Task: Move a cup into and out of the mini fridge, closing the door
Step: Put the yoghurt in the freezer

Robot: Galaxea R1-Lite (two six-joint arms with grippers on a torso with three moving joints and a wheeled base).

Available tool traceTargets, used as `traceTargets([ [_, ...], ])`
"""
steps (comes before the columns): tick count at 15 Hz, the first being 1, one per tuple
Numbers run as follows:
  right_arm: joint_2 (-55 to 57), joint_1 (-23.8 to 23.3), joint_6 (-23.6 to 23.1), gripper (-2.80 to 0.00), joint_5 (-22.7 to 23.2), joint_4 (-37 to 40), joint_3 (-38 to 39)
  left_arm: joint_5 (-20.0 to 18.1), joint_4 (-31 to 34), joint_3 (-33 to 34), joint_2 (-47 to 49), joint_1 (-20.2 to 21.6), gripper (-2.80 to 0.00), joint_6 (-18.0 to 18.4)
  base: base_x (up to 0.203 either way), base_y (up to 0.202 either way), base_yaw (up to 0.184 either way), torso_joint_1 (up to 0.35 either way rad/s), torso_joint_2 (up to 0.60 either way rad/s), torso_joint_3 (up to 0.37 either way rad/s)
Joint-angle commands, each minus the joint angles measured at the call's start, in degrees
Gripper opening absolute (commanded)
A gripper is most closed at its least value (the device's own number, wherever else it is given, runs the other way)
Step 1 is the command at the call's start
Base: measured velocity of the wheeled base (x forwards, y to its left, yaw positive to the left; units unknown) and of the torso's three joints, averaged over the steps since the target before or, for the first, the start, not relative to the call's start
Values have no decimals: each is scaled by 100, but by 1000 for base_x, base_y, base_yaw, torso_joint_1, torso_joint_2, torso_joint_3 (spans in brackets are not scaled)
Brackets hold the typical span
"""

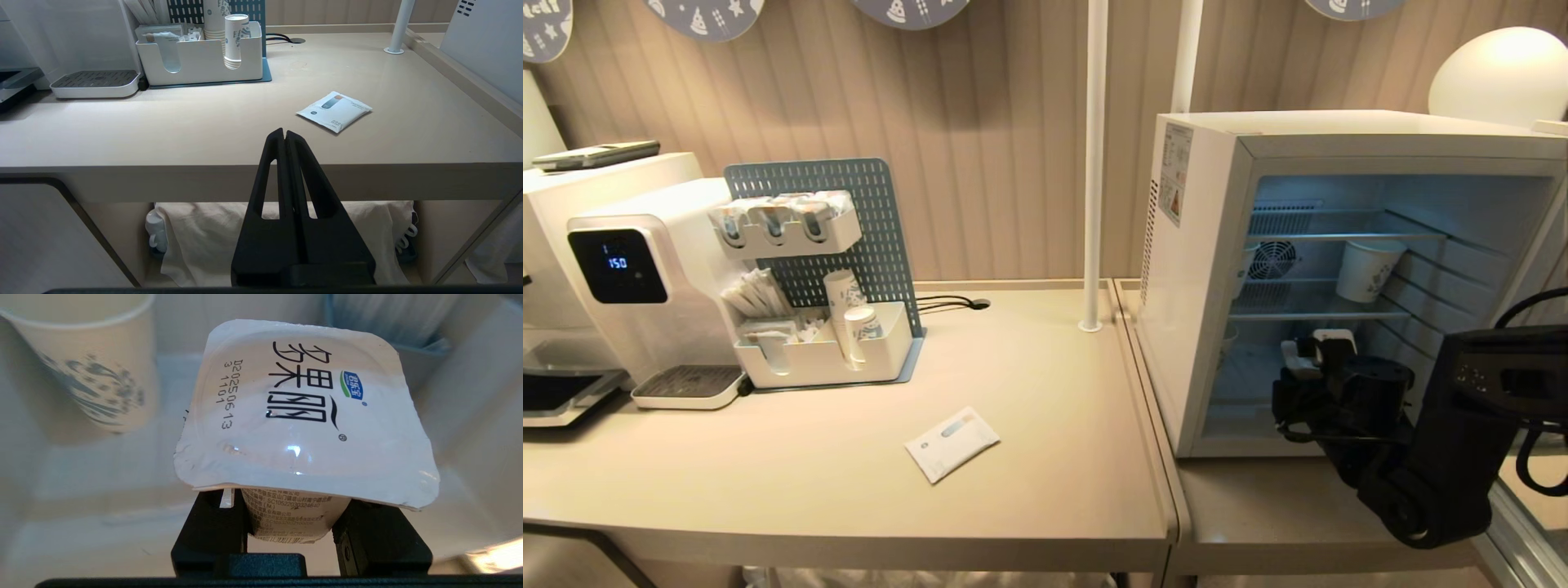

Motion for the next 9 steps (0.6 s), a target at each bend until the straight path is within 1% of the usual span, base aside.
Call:
traceTargets([
  [1,289,77,122,-280,-33,-153,32,-2,0,1,-6,-3,-280,4,0,0,0,0,0,0],
  [3,593,107,256,-280,-56,-174,47,-2,0,1,2,-2,-280,4,0,0,0,0,0,0],
  [7,970,110,409,-280,-194,-176,-370,-2,-8,1,2,-4,-280,4,0,0,0,0,0,0],
  [9,1045,110,486,-280,-209,-176,-427,-2,0,1,2,-3,-280,4,0,0,0,0,0,0],
])
